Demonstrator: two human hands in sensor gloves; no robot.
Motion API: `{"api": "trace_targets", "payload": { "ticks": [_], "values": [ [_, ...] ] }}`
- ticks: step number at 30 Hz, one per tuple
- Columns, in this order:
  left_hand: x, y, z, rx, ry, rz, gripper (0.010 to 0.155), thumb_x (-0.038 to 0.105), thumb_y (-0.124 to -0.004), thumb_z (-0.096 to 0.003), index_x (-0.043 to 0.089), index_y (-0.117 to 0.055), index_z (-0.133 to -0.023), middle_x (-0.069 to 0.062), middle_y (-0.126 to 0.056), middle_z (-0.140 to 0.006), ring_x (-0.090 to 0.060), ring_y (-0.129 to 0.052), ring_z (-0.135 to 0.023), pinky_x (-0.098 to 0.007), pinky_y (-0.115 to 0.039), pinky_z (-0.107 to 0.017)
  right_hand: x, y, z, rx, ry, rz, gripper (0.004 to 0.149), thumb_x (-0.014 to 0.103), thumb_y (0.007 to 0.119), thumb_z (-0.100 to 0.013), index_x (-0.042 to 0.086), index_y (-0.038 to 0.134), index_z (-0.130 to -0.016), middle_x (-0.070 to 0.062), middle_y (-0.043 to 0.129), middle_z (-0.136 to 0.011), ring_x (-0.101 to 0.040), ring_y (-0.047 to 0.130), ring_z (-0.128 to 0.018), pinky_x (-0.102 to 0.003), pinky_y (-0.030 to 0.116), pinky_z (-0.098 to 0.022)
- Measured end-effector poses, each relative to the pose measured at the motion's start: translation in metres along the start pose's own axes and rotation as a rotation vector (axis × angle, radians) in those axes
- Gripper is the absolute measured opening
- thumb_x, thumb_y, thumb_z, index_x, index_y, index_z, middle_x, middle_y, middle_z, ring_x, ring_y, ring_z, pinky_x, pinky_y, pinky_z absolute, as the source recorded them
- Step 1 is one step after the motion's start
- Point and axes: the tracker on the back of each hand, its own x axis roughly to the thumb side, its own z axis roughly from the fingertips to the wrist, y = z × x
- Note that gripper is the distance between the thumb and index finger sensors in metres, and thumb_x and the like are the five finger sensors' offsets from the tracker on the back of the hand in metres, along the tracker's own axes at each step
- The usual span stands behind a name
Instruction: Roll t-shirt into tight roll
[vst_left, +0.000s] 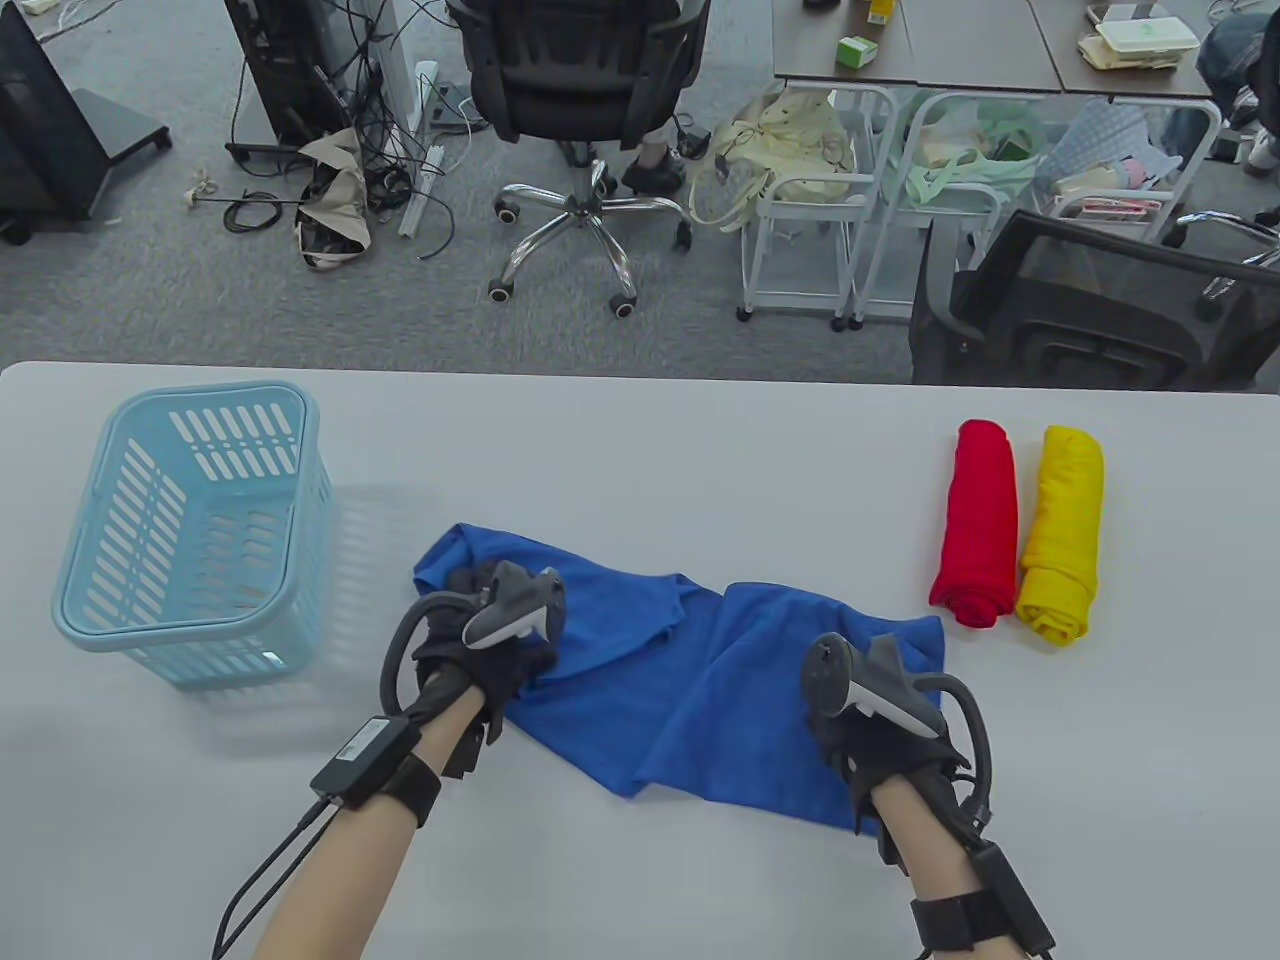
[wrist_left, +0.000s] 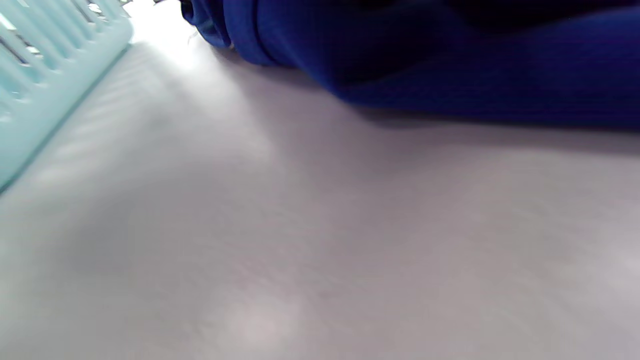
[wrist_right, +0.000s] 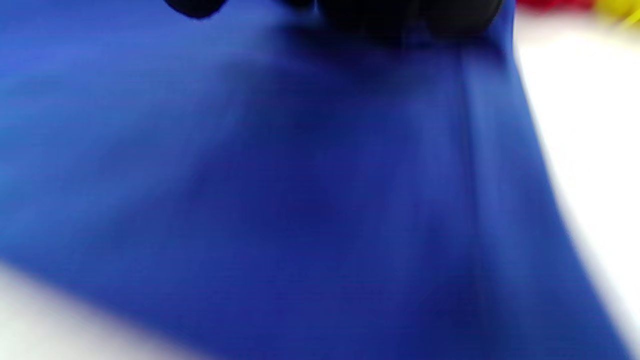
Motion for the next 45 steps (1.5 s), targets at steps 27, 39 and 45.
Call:
{"api": "trace_targets", "payload": {
  "ticks": [27,39,45],
  "values": [
    [0.018,0.007,0.006,-0.036,-0.191,0.212,0.093,0.074,-0.034,-0.0367,0.026,-0.021,-0.115,-0.019,-0.027,-0.125,-0.045,-0.046,-0.113,-0.062,-0.05,-0.081,0.068,0.01,0.007,0.021,-0.442,-0.083,0.07,0.047,0.064,-0.06,0.026,0.03,-0.117,-0.007,0.027,-0.123,-0.041,0.026,-0.115,-0.061,0.041,-0.076],
    [0.04,0.002,0.039,0.25,-0.175,-0.145,0.083,0.068,-0.029,-0.0393,0.032,-0.022,-0.113,-0.007,-0.026,-0.126,-0.035,-0.04,-0.117,-0.057,-0.046,-0.084,0.099,0.001,0.038,-0.101,-0.534,-0.008,0.059,0.048,0.064,-0.06,0.023,0.051,-0.113,-0.008,0.062,-0.113,-0.035,0.068,-0.099,-0.051,0.06,-0.068],
    [0.041,-0.034,0.049,0.018,-0.336,-0.029,0.087,0.07,-0.018,-0.0349,0.027,0.009,-0.105,-0.013,0.007,-0.117,-0.043,-0.009,-0.112,-0.06,-0.031,-0.083,0.1,0.025,0.015,0.052,-0.527,-0.021,0.074,0.05,0.063,-0.06,0.022,0.027,-0.118,-0.011,0.026,-0.122,-0.043,0.026,-0.114,-0.062,0.038,-0.075]
  ]
}}
